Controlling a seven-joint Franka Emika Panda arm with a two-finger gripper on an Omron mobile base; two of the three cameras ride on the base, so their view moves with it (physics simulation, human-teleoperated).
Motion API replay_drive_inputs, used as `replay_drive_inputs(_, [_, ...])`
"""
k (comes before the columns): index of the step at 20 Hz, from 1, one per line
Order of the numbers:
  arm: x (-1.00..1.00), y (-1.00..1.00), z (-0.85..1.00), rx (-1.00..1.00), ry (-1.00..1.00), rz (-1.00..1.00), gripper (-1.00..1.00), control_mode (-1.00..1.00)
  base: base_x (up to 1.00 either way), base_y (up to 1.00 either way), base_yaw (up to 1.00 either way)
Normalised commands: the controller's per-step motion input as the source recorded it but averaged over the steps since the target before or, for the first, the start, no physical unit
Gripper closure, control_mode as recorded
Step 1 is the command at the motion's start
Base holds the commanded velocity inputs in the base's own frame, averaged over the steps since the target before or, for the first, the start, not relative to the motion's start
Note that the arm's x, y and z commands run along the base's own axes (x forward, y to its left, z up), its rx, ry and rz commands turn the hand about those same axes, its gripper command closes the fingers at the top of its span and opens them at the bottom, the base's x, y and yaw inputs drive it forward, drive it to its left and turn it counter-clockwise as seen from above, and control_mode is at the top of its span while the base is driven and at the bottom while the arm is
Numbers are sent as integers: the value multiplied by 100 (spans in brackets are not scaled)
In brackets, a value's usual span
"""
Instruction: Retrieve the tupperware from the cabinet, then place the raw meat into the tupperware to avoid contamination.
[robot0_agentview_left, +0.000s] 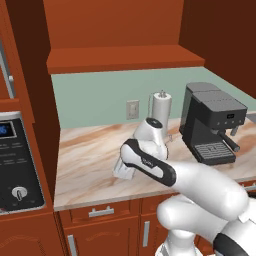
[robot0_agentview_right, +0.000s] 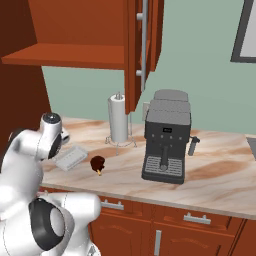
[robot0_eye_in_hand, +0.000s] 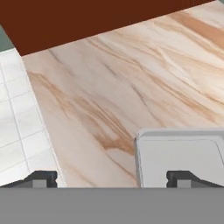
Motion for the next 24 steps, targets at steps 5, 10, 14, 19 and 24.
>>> replay_drive_inputs(5, [-35,-14,39,-1,-1,-10,-100,-100,0,0,0])
replay_drive_inputs(10, [-36,-25,36,-1,-3,-13,-100,-100,0,0,0])
replay_drive_inputs(14, [-35,-29,38,-1,-3,-16,-100,-100,0,0,0])
replay_drive_inputs(19, [-32,-32,31,-2,-3,-17,-100,-100,0,0,0])
replay_drive_inputs(24, [-22,-40,20,-3,-2,-17,-100,-100,0,0,0])
